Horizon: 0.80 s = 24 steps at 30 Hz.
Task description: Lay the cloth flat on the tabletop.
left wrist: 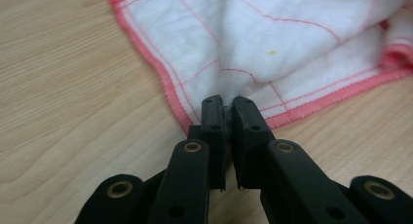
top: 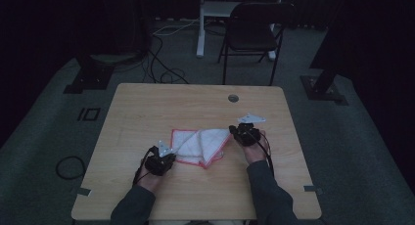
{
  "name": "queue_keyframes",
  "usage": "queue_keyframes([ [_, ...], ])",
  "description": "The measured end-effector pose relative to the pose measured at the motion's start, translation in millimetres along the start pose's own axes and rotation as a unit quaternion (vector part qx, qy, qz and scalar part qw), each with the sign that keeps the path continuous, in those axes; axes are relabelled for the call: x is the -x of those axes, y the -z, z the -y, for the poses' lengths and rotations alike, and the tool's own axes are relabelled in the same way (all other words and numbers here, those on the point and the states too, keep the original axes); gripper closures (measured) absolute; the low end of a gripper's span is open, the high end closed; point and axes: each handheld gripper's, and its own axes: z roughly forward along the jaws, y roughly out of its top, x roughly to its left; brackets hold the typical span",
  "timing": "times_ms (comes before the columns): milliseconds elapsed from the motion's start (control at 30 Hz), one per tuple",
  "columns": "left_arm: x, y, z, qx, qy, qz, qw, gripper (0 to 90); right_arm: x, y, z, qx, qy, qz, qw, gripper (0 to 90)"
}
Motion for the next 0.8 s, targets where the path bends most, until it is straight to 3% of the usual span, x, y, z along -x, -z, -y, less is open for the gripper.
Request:
queue_keyframes([
  [333, -9.5, 0.7, -0.8, -0.006, 0.01, -0.017, 0.9998, 84.7, 11.1, 3.2, 6.2, -0.01, 0.0, 0.012, 0.9999, 89.4],
  [467, 3.1, 8.8, -3.4, 0.005, -0.004, -0.017, 0.9998, 83.2, 10.2, 2.6, 6.4, -0.009, 0.002, 0.015, 0.9998, 89.4],
  [667, 24.3, 15.4, -11.5, 0.027, -0.026, 0.0, 0.9993, 83.2, 11.1, 3.9, 5.2, -0.006, -0.001, 0.017, 0.9998, 89.4],
  [800, 33.1, 17.2, -14.4, 0.036, -0.026, -0.006, 0.999, 78.1, 11.3, 4.5, 4.9, -0.005, -0.001, 0.017, 0.9998, 89.4],
])
